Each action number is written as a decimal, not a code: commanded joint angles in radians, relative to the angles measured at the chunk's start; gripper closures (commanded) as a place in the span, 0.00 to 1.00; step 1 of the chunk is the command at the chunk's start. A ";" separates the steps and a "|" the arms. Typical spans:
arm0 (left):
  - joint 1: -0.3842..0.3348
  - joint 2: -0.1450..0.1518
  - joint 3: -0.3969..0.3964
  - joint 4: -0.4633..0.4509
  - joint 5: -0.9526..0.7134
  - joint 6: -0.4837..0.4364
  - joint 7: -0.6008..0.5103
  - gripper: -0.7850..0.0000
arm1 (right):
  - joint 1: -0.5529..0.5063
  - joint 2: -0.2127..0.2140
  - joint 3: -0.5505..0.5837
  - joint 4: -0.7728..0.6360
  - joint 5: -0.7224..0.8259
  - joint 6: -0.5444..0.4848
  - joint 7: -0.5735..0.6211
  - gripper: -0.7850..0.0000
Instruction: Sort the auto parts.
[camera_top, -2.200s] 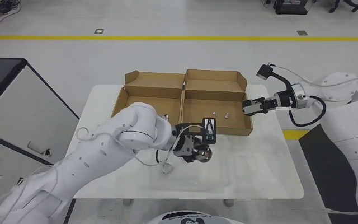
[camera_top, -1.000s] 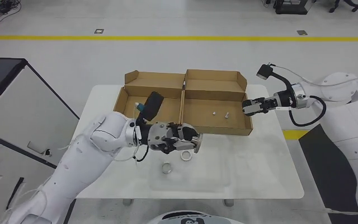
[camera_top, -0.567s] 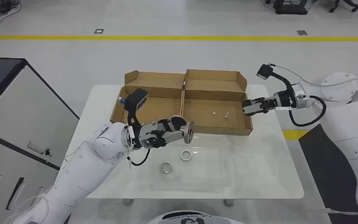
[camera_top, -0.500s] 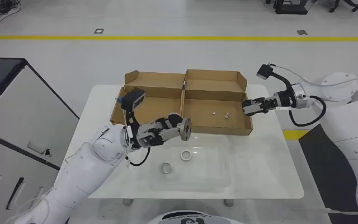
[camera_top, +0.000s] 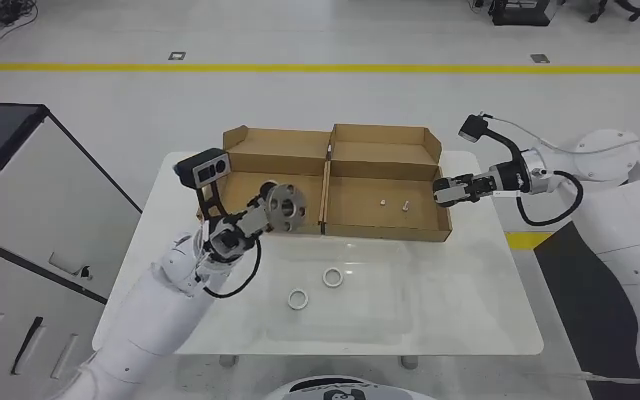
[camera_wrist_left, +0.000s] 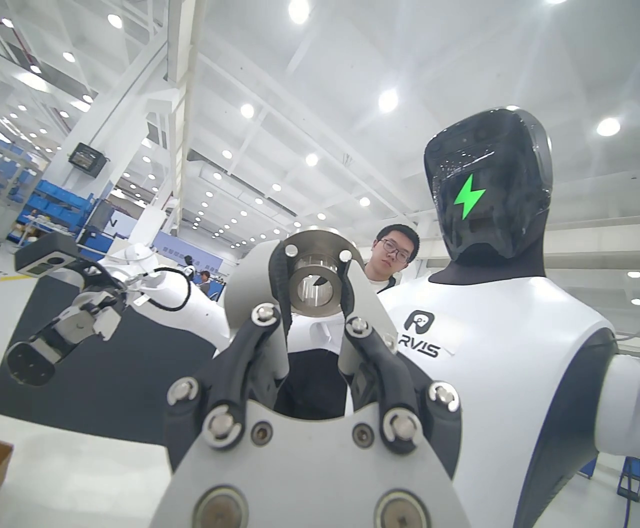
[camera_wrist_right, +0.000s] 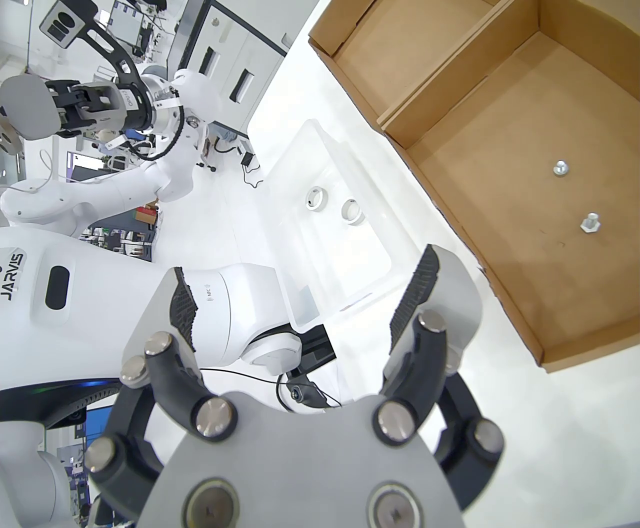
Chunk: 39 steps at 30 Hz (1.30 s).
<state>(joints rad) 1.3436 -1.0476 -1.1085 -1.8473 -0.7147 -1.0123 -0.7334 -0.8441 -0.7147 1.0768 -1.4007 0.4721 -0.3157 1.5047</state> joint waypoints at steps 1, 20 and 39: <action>0.012 -0.020 -0.023 0.004 -0.074 0.000 -0.074 1.00 | 0.000 0.000 0.000 0.000 0.000 0.000 0.000 0.00; 0.047 -0.055 -0.015 -0.074 -0.196 0.000 -0.047 1.00 | 0.000 0.000 0.000 0.000 0.000 0.000 0.000 0.00; 0.070 -0.075 -0.032 -0.091 -0.342 0.017 -0.091 1.00 | 0.000 0.000 0.000 0.000 0.000 0.000 0.000 0.00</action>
<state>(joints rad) 1.4136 -1.1219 -1.1365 -1.9413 -1.0674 -0.9976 -0.8226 -0.8441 -0.7147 1.0768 -1.4007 0.4721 -0.3157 1.5047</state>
